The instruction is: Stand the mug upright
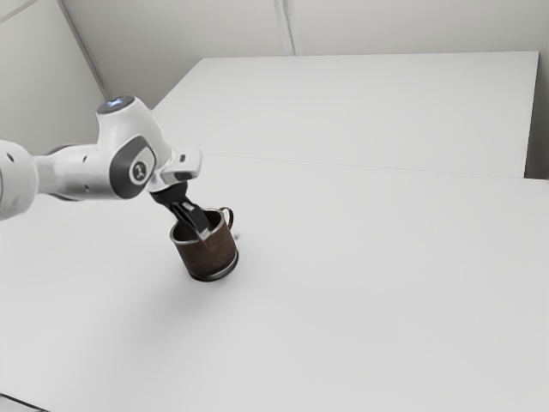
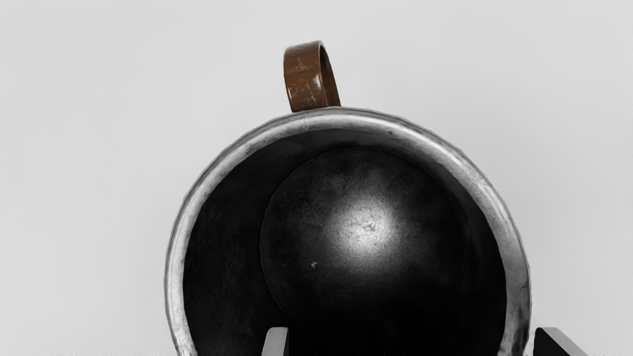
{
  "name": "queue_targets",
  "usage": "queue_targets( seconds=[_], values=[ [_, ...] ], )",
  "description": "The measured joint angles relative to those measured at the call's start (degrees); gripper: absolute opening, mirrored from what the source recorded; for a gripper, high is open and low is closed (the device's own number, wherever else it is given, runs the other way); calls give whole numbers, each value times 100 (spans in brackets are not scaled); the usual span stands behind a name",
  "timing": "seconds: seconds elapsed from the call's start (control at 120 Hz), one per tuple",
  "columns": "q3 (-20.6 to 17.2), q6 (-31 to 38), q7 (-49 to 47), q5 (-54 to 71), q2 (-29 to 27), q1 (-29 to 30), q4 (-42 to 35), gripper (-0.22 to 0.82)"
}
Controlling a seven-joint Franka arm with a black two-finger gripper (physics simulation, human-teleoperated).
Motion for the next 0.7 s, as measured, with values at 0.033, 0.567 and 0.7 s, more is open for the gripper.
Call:
queue_targets(
  seconds=[0.033,0.567,0.7],
  values=[
    [-13,-67,-13,-1,-49,17,38,54],
    [315,-1773,-1421,186,2,-755,1820,60],
    [1465,-2419,-1724,200,267,-1997,2860,60]
  ],
)
